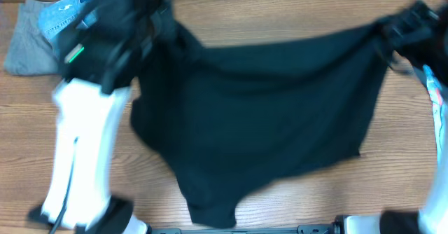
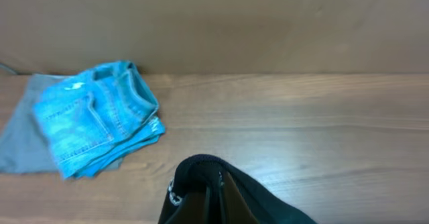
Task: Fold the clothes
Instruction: 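Swing the held shirt forward and lay it flat on the table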
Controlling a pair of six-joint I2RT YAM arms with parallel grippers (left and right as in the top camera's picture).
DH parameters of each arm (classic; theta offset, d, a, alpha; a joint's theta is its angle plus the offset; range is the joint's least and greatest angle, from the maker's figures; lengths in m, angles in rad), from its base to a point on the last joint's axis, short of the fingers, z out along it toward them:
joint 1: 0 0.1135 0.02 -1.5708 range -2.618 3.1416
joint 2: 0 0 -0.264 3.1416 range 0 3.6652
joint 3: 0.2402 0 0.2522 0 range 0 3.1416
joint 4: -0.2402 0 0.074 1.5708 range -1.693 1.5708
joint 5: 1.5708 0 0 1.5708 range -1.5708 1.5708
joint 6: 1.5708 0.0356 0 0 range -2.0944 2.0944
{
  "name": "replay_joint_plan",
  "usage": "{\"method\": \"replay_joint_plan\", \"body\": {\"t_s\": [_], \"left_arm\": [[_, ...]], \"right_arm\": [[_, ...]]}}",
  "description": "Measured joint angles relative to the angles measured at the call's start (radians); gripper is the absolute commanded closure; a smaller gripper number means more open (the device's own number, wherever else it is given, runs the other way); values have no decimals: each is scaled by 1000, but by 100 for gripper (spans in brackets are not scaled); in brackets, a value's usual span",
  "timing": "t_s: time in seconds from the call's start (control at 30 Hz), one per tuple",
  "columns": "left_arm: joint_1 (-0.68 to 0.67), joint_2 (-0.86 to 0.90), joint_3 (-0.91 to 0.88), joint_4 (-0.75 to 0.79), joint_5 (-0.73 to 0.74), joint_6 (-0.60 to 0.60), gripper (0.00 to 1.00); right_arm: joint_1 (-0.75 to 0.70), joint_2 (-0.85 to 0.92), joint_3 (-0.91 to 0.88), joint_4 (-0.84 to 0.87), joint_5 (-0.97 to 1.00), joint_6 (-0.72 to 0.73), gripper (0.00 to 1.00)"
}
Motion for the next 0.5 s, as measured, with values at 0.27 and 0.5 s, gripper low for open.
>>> {"method": "replay_joint_plan", "body": {"t_s": [0.27, 0.5], "left_arm": [[69, 419, -5, 384, -55, 96, 0], [140, 618, -10, 376, -55, 113, 0]], "right_arm": [[0, 390, -26, 271, 0, -14, 0], [0, 533, -27, 204, 0, -84, 0]]}}
